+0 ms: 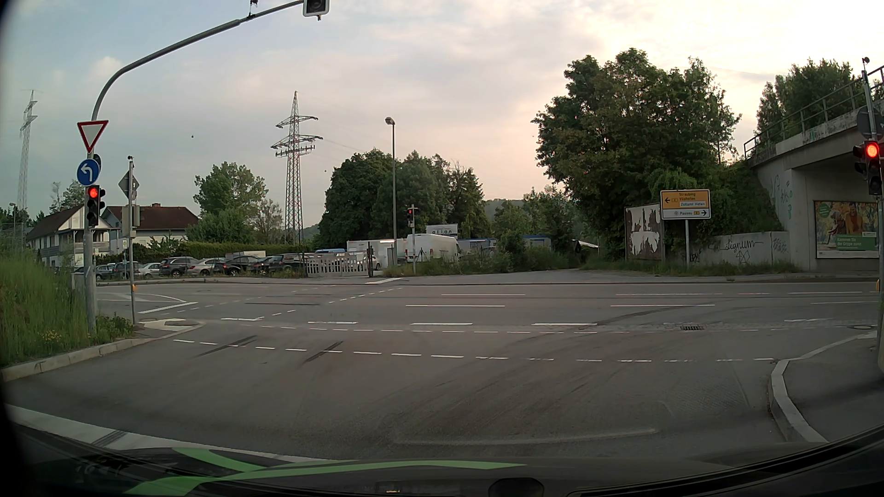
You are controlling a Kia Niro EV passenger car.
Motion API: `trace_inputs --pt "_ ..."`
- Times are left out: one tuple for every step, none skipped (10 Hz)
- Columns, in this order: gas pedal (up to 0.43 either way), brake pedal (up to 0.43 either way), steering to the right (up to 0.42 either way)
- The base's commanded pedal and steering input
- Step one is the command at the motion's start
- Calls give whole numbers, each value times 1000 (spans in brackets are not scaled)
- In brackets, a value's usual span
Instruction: Follow the waypoints while adhering to traffic rules and regulations
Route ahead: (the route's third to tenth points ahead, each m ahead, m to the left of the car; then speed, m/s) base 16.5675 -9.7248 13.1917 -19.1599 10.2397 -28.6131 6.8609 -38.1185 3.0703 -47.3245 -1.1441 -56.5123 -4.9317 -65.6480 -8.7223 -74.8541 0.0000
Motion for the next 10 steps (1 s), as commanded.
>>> trace_inputs --pt "0 256 63" --pt "0 256 63" --pt "0 256 63" --pt "0 256 63" --pt "0 256 63" --pt "0 256 63" --pt "0 256 63" --pt "0 256 63" --pt "0 256 63" --pt "0 256 63"
